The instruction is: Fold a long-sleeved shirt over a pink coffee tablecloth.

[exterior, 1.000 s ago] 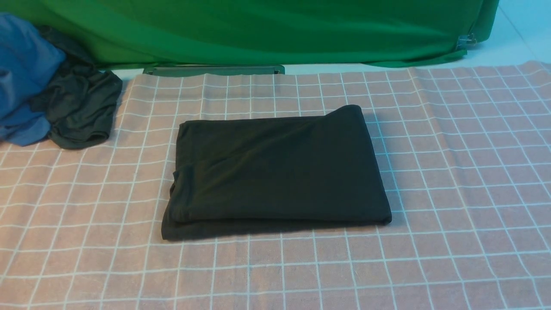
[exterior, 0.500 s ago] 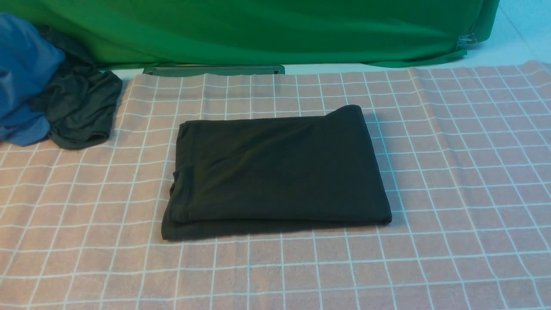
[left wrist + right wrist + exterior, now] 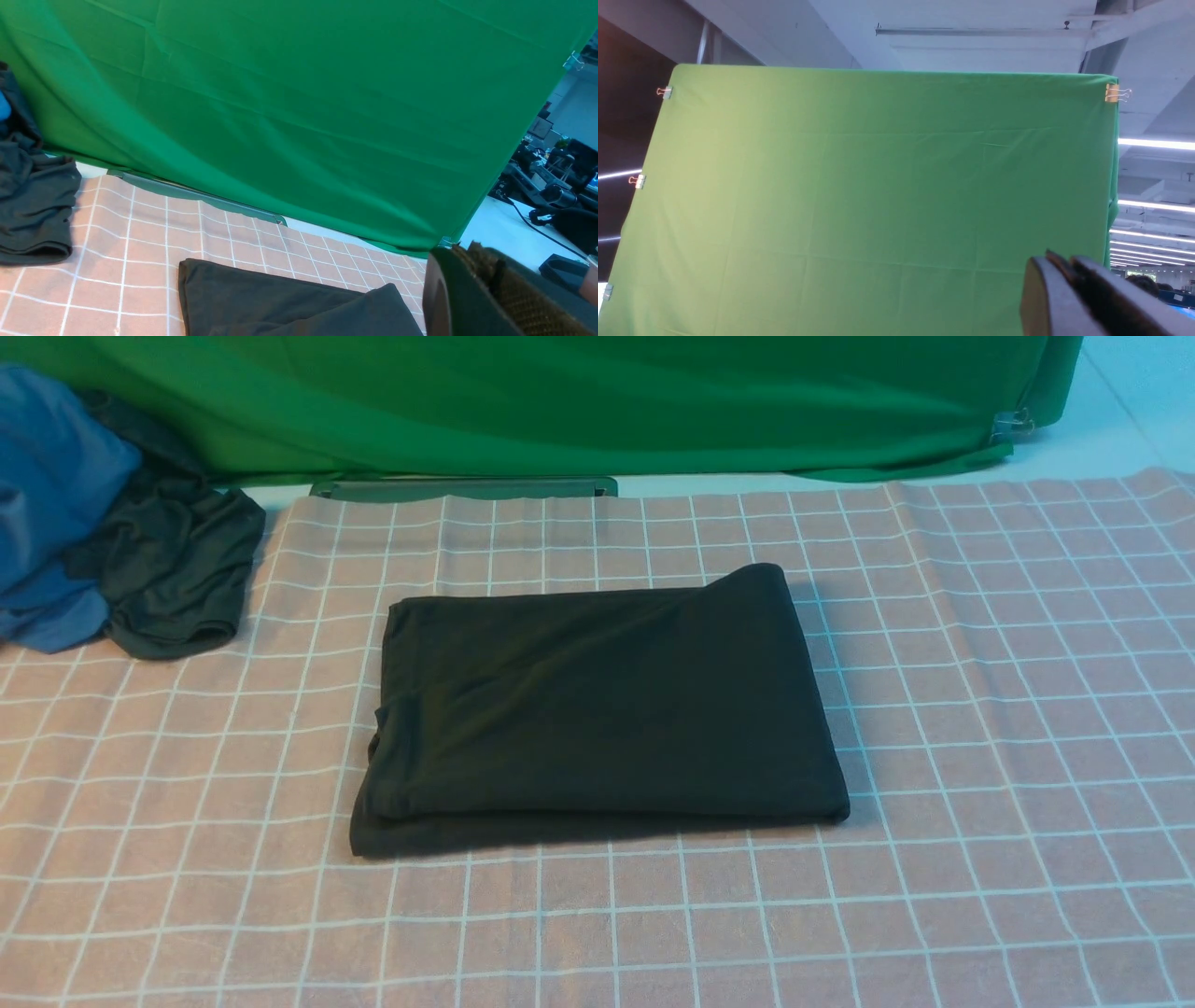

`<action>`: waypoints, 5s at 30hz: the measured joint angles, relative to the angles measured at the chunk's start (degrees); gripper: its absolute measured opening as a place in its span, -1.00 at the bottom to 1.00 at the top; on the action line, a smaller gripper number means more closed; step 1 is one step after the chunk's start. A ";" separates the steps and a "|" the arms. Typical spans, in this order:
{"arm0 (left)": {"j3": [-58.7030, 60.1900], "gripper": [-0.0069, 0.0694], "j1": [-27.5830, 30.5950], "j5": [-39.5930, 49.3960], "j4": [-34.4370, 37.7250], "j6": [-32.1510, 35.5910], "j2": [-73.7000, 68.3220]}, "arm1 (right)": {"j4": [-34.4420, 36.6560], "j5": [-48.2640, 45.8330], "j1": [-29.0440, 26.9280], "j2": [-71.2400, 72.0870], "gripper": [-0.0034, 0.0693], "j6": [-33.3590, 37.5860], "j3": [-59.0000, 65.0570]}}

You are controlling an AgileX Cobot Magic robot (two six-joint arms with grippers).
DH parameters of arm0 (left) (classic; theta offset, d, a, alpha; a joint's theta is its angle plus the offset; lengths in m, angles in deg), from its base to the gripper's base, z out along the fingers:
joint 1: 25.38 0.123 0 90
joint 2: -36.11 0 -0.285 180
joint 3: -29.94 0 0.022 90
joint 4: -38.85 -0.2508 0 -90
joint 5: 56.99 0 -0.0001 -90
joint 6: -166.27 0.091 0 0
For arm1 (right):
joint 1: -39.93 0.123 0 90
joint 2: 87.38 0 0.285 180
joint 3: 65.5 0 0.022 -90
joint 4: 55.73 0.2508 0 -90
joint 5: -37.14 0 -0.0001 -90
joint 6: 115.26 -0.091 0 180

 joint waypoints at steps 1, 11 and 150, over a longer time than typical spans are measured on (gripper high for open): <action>0.00 -0.79 0.00 0.00 0.00 0.00 0.00 | 0.00 0.00 0.00 0.00 -0.66 0.00 0.00; 0.00 -0.79 0.00 -0.16 0.34 2.94 0.06 | 0.00 -0.05 0.00 0.00 -0.66 0.00 0.00; 25.71 -0.78 17.13 -4.88 4.86 14.01 9.66 | 0.04 -19.36 -18.75 6.66 -0.25 -1.72 32.96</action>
